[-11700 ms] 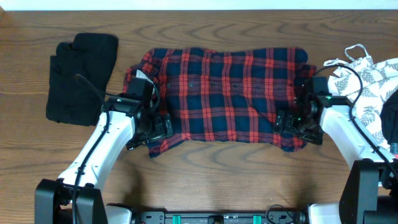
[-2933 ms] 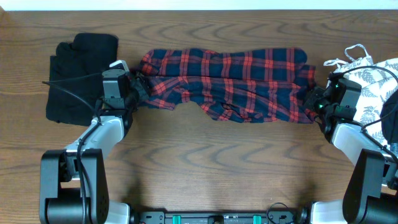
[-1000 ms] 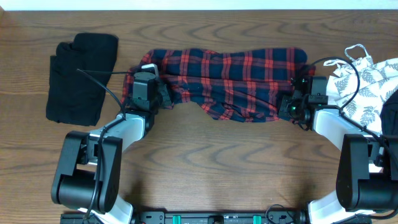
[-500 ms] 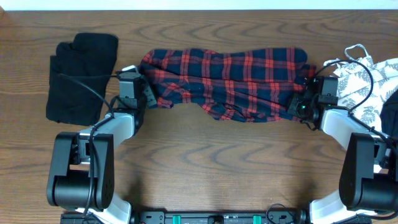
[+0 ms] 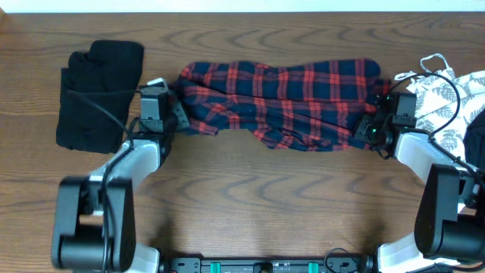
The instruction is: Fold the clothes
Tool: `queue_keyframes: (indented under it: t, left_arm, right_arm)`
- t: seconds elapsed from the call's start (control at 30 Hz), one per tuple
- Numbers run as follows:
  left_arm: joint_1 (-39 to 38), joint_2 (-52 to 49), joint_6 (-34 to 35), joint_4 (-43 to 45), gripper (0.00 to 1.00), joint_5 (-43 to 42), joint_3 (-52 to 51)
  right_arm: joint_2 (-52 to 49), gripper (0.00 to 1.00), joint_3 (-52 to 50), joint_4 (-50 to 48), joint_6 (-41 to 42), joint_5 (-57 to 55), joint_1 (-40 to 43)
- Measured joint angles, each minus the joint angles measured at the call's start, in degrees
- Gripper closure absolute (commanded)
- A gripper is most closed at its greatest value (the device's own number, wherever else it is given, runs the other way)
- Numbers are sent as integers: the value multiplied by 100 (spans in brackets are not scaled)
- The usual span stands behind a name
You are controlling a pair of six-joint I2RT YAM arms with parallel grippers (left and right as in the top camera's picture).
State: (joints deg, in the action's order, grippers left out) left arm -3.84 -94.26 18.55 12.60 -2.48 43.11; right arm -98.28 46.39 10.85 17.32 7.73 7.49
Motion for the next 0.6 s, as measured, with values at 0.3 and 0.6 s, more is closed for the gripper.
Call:
queue_keyframes:
  t: [0.3,0.6]
  left_arm:
    - [-13,1423,-35,-710,62,-120,11]
    - [-356,1080,-42,-1427,64,-610,20]
  right_arm:
    - [85,59,-31,129,-42,-175,37]
    - [87,59,-35,144,-48,-184,37]
